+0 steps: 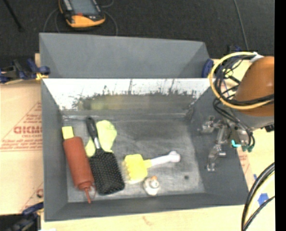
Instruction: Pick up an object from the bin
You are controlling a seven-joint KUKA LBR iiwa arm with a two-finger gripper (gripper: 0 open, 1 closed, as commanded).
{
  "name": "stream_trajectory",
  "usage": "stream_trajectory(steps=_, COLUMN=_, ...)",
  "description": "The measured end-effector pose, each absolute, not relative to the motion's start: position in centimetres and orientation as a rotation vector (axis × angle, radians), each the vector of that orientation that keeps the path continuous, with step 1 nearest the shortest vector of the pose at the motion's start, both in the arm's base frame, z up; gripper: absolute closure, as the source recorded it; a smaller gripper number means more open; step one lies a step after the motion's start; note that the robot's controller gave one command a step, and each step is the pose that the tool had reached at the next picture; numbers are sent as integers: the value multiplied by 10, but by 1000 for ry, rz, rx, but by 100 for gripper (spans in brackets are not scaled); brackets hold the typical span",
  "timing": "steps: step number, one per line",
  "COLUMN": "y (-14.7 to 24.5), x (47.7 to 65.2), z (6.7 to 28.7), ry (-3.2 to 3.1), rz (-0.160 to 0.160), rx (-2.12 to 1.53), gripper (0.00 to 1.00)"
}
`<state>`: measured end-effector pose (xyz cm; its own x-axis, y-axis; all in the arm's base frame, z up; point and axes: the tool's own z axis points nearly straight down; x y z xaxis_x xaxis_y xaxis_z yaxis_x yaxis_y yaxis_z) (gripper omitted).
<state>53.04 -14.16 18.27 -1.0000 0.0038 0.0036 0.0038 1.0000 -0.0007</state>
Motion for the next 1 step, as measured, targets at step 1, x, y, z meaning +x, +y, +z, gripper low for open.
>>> stream_trajectory(steps=1, y=-141, x=532, z=187, ry=-3145, rz=4, rx=0, gripper=0)
